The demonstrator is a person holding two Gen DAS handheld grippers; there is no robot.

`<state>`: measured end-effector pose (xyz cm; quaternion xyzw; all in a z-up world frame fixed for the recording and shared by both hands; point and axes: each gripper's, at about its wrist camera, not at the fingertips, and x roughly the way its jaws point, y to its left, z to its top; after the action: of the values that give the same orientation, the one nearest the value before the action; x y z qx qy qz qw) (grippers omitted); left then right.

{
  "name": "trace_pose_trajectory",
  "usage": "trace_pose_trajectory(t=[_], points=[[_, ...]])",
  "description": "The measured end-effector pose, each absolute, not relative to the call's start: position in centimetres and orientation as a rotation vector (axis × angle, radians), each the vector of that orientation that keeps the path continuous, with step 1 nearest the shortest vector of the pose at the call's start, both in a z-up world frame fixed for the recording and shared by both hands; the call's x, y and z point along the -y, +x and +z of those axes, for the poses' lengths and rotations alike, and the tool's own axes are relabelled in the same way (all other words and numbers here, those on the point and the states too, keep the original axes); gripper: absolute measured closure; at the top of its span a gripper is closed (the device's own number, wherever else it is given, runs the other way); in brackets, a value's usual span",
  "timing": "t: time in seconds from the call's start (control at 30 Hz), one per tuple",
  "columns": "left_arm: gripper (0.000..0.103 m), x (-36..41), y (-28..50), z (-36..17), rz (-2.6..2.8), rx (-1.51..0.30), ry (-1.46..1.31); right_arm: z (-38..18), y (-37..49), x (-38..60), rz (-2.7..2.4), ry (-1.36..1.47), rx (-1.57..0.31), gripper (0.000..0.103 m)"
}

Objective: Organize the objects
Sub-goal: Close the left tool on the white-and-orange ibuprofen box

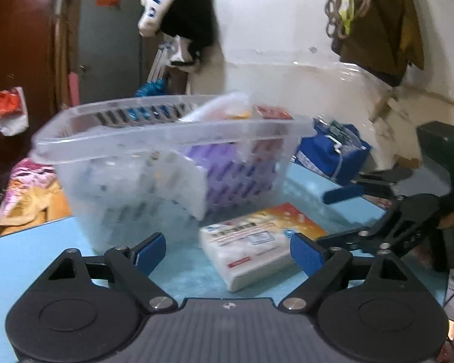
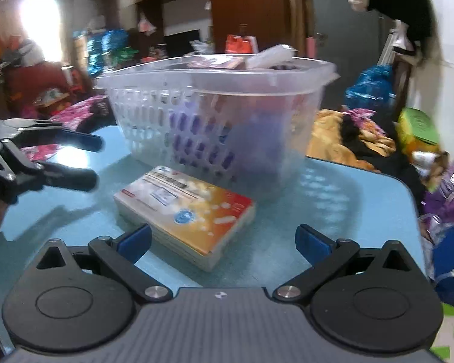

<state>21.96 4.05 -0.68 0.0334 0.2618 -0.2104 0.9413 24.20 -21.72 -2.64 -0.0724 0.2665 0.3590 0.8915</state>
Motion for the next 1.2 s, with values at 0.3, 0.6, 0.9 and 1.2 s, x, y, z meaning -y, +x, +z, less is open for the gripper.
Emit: trace_pose_trajectory(t=[0.3, 0.6, 0.9, 1.2], points=[[0.030, -2.7, 25.6, -2.5, -0.431, -0.676, 0.019, -4.1, 23.5, 20.6, 0.824, -0.257, -0.573, 0.010], [0.030, -1.8, 26.7, -3.0, -0.427, -0.713, -0.030, -4.4, 23.6, 19.9, 0.831, -0.291, -0.578, 0.020], [0.043, -1.4, 25.7, -2.5, -0.388, -0.663, -0.010, -4.2, 22.1, 19.2, 0.782, -0.348, -0.522, 0.023], [0.047, -1.3, 23.6, -1.6, -0.373, -0.580, -0.001, -3.4, 20.0, 19.3, 0.766, -0.358, -0.456, 0.023]])
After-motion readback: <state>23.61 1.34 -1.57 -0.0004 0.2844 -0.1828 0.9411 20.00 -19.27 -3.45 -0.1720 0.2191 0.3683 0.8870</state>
